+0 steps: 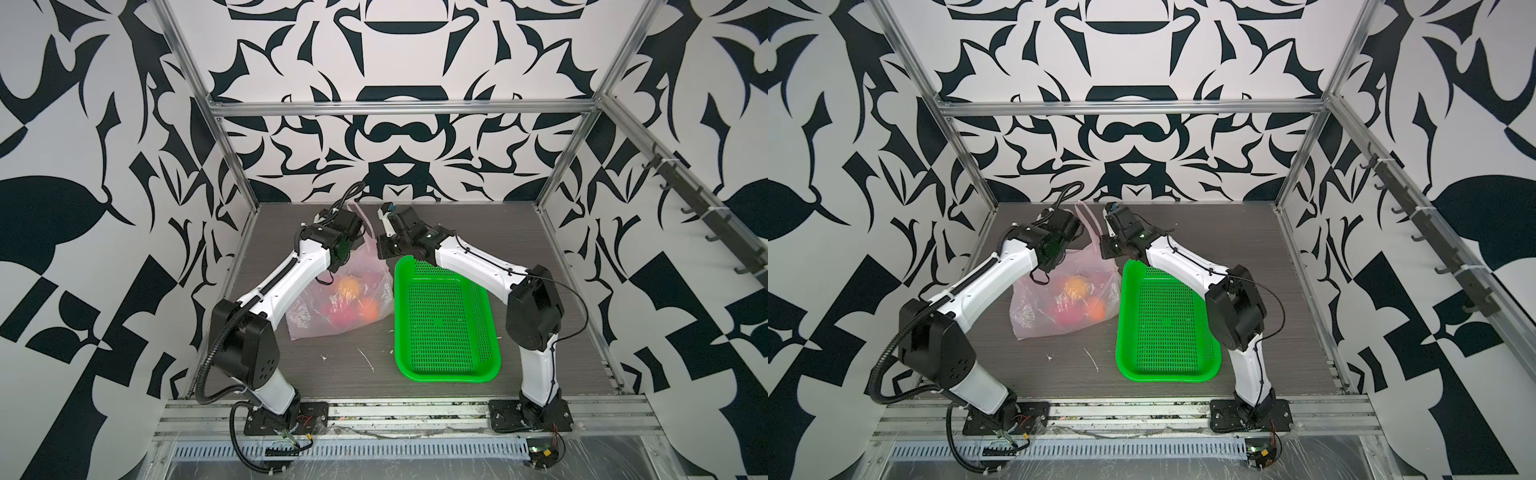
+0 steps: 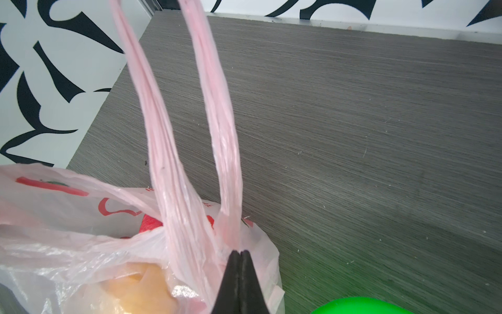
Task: Untie the knot of the plastic bag and take out the fruit
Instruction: Untie the plastic bag at the center of the table.
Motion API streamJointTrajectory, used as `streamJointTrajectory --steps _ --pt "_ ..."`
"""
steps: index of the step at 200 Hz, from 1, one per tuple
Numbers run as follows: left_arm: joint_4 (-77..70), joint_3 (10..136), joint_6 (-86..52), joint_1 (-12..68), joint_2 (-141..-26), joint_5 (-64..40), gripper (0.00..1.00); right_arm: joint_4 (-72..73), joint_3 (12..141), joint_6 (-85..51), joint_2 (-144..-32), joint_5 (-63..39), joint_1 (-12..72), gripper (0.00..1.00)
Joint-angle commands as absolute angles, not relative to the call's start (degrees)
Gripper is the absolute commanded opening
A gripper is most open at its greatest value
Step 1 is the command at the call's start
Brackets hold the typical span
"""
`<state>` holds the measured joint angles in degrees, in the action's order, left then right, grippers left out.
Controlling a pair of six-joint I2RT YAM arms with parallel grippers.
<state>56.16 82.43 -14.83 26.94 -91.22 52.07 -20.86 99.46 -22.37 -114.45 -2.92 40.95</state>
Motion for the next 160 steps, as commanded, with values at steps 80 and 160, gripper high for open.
streamJointTrajectory --steps 80,160 --pt "41.9 66.2 -24.0 25.9 -67.4 28.3 0.00 -34.7 106.0 -29.3 -109.8 14.6 48.2 0.35" --pt "33.8 55.4 -26.3 25.8 -55.2 17.1 0.00 -46.0 117.1 -38.3 -112.0 25.9 57.2 0.50"
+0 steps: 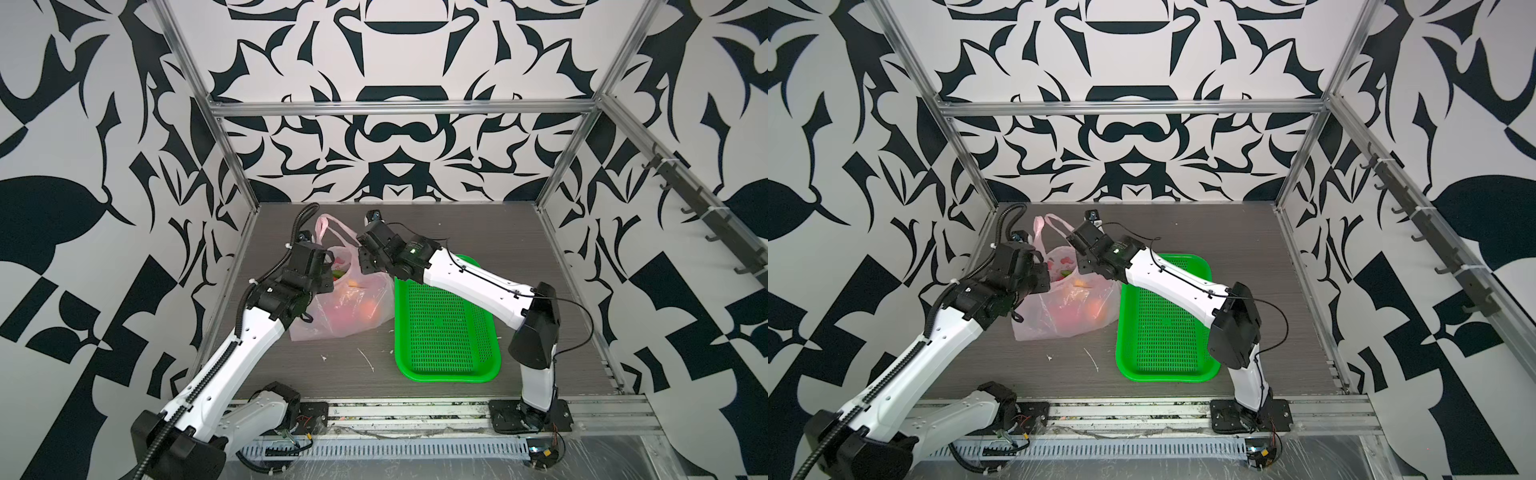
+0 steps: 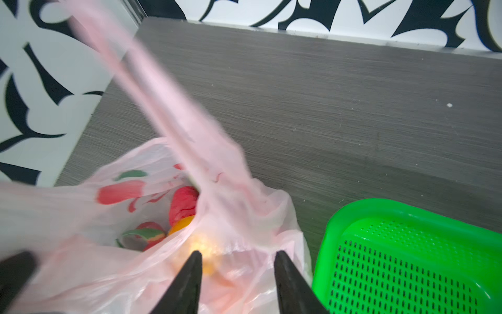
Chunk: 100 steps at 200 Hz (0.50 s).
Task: Untie the knot of the plastic bag and take out the fruit
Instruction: Untie the plastic bag at the center of the table.
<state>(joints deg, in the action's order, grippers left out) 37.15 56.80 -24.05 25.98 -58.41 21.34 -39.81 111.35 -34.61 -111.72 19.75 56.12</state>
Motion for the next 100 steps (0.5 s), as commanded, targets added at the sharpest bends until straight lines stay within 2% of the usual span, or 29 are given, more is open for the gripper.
streamJointTrajectory --steps 1,27,100 --pt "33.8 55.3 -26.4 25.8 -55.1 17.1 0.00 -46.2 117.3 -38.3 -112.1 25.9 57.3 0.50" --pt "32.7 53.6 -28.3 25.8 -51.7 15.5 0.00 -49.8 119.7 -39.9 -113.5 29.2 59.7 0.52" --pt "30.2 50.2 -29.6 25.8 -43.1 9.7 0.00 -51.0 122.8 -45.2 -118.1 28.9 61.7 0.56"
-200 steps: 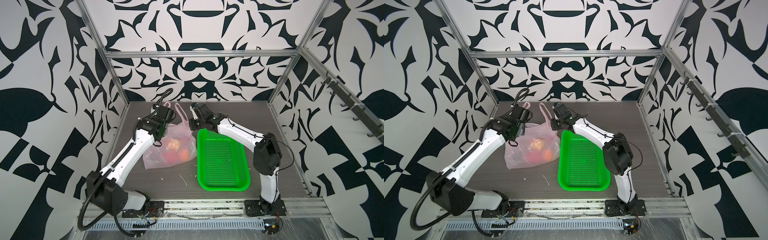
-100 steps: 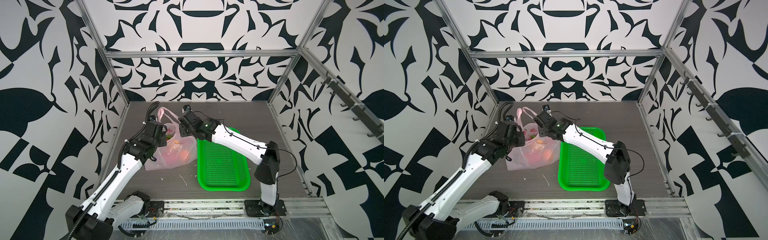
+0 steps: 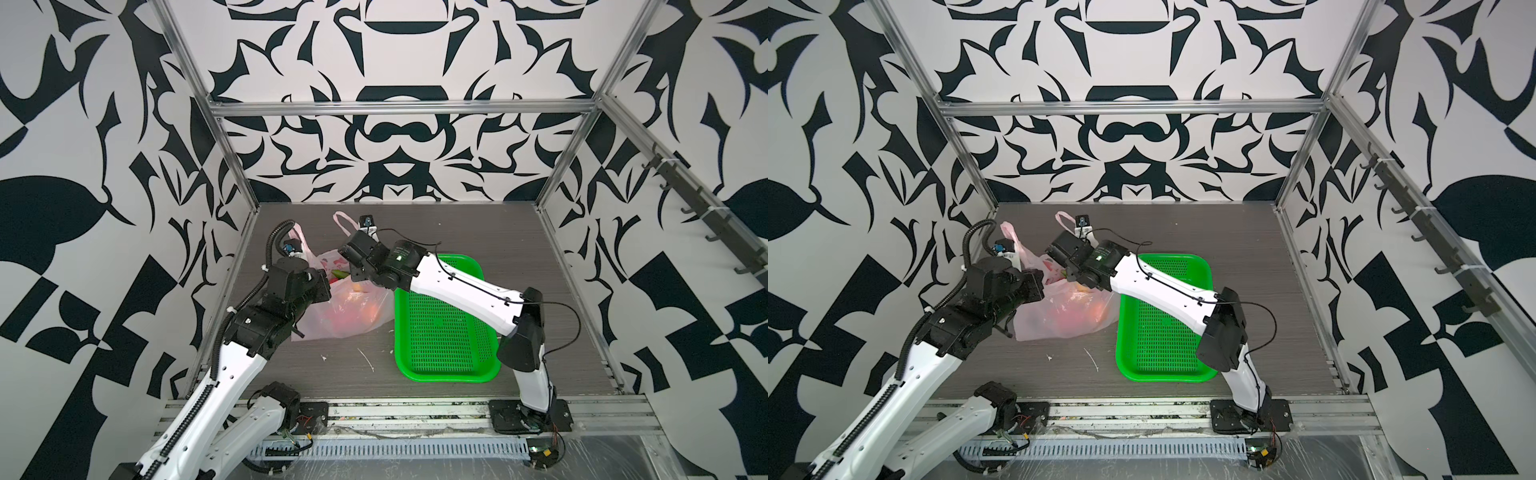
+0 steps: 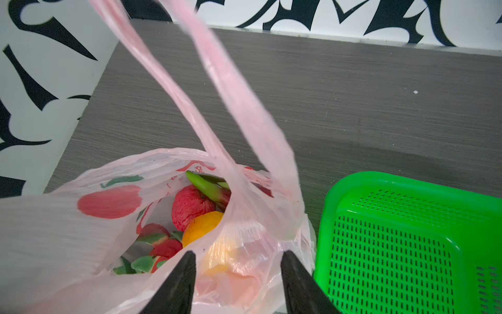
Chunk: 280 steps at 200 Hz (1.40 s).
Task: Untie the knot of the plastic bag and take out the fruit
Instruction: Untie the plastic bag at the center of the table, then open the plastic bag at the middle-left of the table.
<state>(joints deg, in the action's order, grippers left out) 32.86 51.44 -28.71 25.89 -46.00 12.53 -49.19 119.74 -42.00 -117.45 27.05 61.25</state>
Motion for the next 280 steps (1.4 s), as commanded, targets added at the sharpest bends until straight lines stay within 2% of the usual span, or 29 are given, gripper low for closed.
streamJointTrajectory --steps 1,51,154,166,190,236,254,280 --pt "30.2 50.1 -29.6 25.8 -43.0 9.6 0.00 -51.1 122.9 -45.4 -118.3 28.9 61.7 0.56" --pt "30.5 47.9 -30.1 25.8 -39.1 7.4 0.00 -51.9 121.9 -51.2 -119.8 34.6 62.1 0.62" --pt "30.4 45.9 -29.0 25.8 -34.6 7.6 0.00 -52.1 120.9 -57.6 -120.9 39.7 60.6 0.60" --pt "30.2 45.6 -29.0 25.8 -34.3 7.7 0.00 -52.2 120.5 -58.0 -120.8 39.5 60.3 0.54" --pt "29.9 45.1 -29.0 25.8 -34.3 8.1 0.00 -52.6 119.7 -58.8 -120.3 39.3 60.2 0.37" --pt "28.9 44.7 -29.2 25.8 -36.5 8.8 0.00 -50.8 116.3 -58.0 -117.3 38.3 60.3 0.16" --pt "28.4 45.0 -29.4 25.8 -37.4 9.4 0.00 -49.4 114.5 -57.1 -116.1 37.5 60.3 0.10" --pt "27.6 46.2 -29.3 25.8 -39.9 11.8 0.00 -43.8 111.8 -52.3 -114.1 35.2 60.2 0.06"
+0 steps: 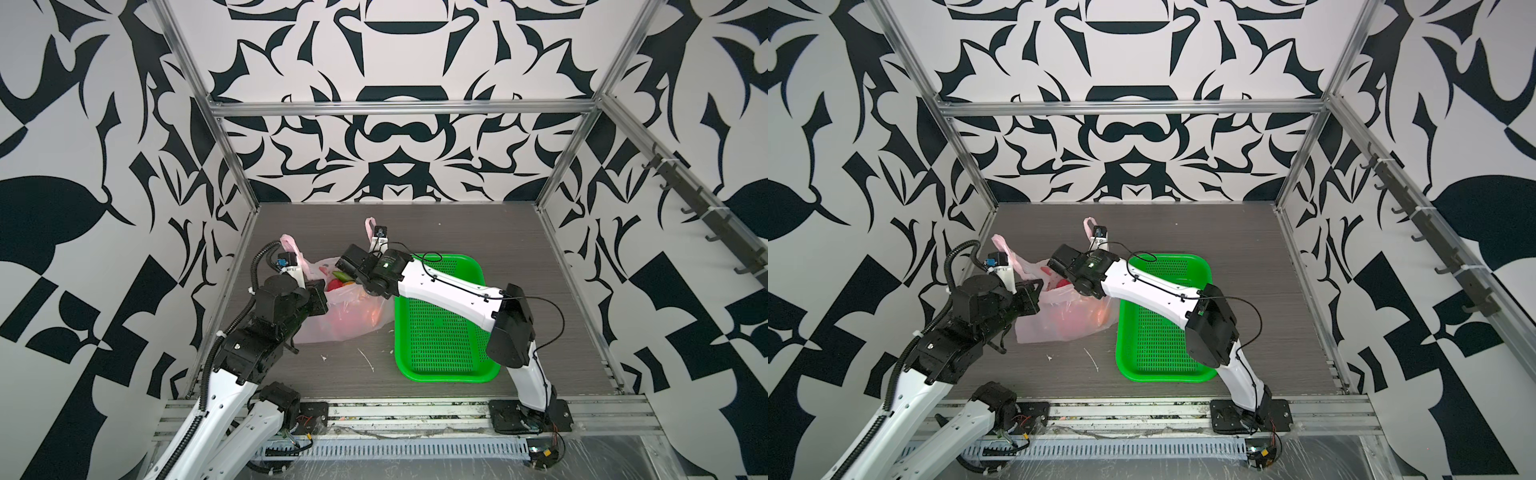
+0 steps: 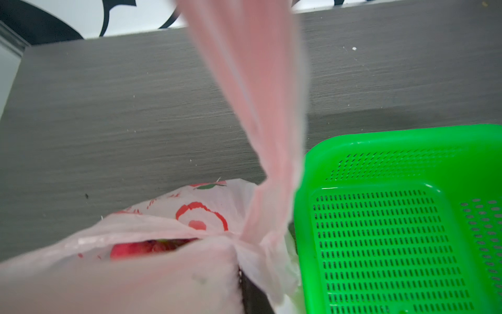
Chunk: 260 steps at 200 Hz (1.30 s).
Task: Untie the knot of the plastic bag and take out the fruit
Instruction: Open the plastic bag at the middle-left of the table.
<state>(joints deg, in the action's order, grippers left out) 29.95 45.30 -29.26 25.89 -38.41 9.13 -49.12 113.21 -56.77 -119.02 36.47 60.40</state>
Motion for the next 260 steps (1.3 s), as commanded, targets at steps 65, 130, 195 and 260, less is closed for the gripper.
streamJointTrajectory --steps 65,130,195,260 --pt "23.9 54.7 -26.7 17.9 -54.7 10.8 0.00 -38.8 123.6 -35.8 -119.5 21.9 57.2 0.00" --pt "20.4 61.3 -28.8 5.6 -63.2 2.6 0.00 -39.4 136.8 -30.7 -127.3 12.8 53.0 0.00" --pt "18.5 70.0 -28.8 4.0 -71.2 0.6 0.00 -39.0 146.5 -29.4 -132.4 5.6 49.3 0.00" --pt "26.5 66.2 -29.9 4.0 -67.4 -2.9 0.00 -34.0 131.6 -31.5 -125.1 1.2 49.5 0.00"
